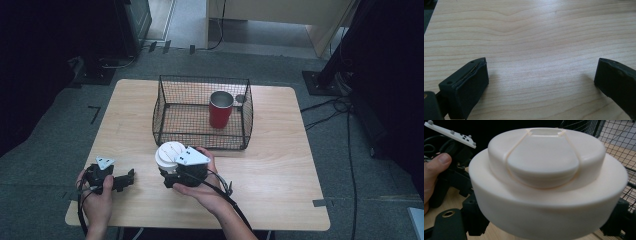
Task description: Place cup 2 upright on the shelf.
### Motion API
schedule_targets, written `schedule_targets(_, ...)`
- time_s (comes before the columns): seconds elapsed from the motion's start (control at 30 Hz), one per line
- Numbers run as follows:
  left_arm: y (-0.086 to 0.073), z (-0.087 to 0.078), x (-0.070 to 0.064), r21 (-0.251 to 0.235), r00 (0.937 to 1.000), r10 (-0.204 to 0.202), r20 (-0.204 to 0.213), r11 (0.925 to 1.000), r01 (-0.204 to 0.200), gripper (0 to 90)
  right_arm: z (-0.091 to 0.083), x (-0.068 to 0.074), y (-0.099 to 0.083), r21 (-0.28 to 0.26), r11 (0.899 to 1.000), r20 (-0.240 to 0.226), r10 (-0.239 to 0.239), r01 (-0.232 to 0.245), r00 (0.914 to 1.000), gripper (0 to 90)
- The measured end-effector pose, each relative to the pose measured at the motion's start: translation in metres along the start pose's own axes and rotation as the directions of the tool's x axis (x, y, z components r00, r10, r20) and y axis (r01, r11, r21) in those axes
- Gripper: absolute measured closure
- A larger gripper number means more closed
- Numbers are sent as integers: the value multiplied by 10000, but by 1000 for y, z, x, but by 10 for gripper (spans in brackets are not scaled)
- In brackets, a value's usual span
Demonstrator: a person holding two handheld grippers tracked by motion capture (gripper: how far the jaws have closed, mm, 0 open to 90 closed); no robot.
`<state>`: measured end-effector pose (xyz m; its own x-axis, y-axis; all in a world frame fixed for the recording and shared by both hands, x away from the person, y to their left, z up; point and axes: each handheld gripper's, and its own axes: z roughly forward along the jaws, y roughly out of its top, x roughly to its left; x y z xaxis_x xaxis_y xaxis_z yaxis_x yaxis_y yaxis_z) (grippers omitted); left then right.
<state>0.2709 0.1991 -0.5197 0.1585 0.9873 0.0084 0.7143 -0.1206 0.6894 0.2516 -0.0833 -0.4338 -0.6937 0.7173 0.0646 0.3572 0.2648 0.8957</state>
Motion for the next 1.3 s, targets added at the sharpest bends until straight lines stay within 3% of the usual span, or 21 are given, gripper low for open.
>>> schedule_targets(0.83, 0, 0, 0, 5, 10000, 3, -2, 10000, -3, 1, -16, -10, 13, -1023, 9944, 98, 276, -264, 9996, 161)
schedule_targets(1.3, 0, 0, 0, 6, 10000, 5, -1, 10000, -5, 1, -26, -13, 33, -1401, 9901, 231, 85, -52, 9997, 161)
